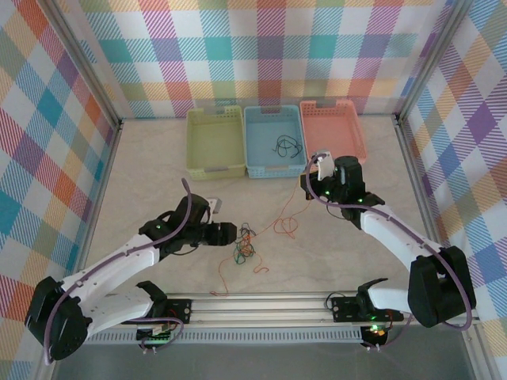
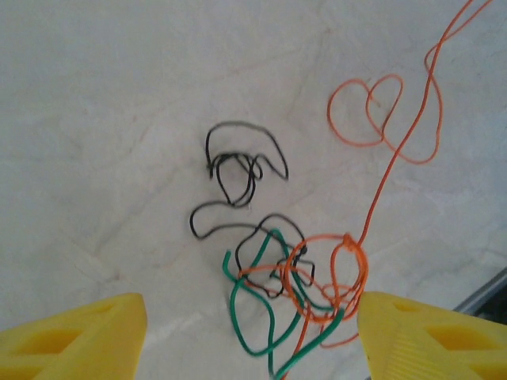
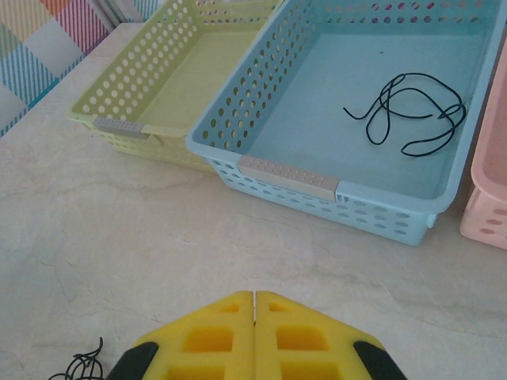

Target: Untangle the cables

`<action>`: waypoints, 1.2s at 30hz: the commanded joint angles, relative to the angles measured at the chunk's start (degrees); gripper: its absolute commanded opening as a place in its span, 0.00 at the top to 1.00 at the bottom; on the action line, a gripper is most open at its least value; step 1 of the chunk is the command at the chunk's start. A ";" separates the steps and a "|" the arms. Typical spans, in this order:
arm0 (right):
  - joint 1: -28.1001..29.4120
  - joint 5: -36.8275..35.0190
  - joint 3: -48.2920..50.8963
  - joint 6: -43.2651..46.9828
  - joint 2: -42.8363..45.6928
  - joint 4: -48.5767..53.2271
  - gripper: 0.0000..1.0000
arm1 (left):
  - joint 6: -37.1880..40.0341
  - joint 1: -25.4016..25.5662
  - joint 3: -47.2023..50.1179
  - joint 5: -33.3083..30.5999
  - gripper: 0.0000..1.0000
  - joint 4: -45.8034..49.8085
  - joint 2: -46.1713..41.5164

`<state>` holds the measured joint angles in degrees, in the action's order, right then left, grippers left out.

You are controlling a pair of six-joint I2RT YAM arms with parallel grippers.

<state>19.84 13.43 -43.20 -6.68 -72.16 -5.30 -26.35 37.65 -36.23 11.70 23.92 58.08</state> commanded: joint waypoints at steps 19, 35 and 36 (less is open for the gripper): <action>-0.37 0.45 2.20 -1.23 2.28 -3.52 1.00 | -4.92 8.14 3.90 2.36 0.44 -6.89 4.44; -0.41 0.98 2.25 -1.32 1.82 -3.68 1.00 | -6.61 10.56 6.84 4.95 0.43 -14.85 3.93; -0.43 0.94 2.41 -1.32 1.85 -3.69 1.00 | -6.48 10.82 6.56 4.75 0.43 -14.96 4.79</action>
<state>19.84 13.52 -41.60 -7.11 -71.13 -6.92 -32.38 46.87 -29.39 15.88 11.84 61.36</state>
